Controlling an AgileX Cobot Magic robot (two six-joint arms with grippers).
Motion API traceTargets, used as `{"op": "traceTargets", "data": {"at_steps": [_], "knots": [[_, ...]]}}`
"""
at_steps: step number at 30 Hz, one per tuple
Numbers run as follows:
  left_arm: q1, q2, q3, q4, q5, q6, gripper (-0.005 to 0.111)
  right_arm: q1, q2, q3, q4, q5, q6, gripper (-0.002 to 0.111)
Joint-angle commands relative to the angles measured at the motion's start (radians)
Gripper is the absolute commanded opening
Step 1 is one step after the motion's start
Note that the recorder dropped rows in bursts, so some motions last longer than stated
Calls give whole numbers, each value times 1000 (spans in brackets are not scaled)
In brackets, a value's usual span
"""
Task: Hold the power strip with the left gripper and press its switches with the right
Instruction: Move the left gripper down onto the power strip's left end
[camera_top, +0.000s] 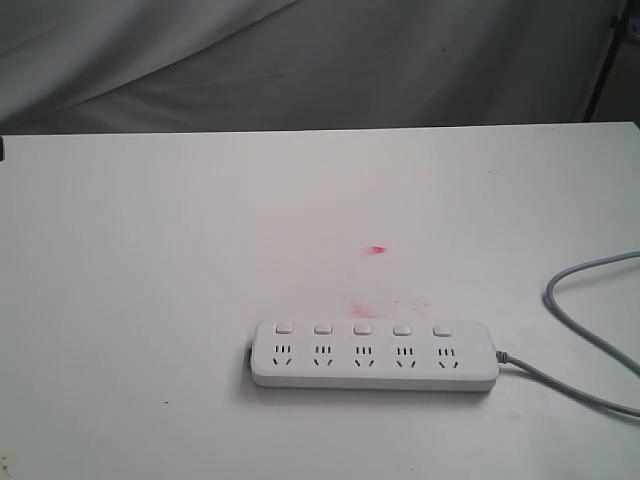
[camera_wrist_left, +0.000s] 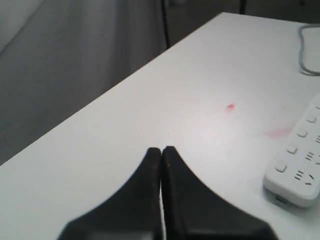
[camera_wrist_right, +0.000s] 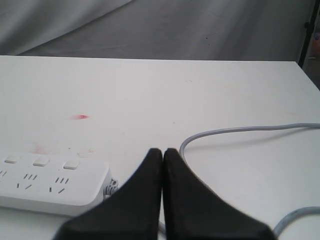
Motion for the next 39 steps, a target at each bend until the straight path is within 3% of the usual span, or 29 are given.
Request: {"op": "traceTargets", "data": {"at_steps": [1,9,16,21,24,29,31,34,39], "knots": [[-93,81,-88,89,16,5,0,-2,-5,4,-2,-1,2,0],[-205,302,-180,130,27,5,0,-2,-5,4,-2,-1,2,0],[-331,439,-182,298,-81,5,0,-2,-5,4,-2,-1,2,0],[-406,485,-185,298,-74,5,3,-2,-5,4,-2,-1,2,0],[-443,493,-185,298,-76,5,14,-2,-5,4,-2,-1,2,0],[-499,510,-185,294,-84,5,54,-2,-5,4,-2,-1,2,0],[-521,517,-185,291,-100,5,65,-2,-5,4,-2,-1,2,0],[-548,539,-185,267,-119,5,71,-2,-5,4,-2,-1,2,0],[-603,583,-185,245,-140,5,71,-2,-5,4,-2,-1,2,0]]}}
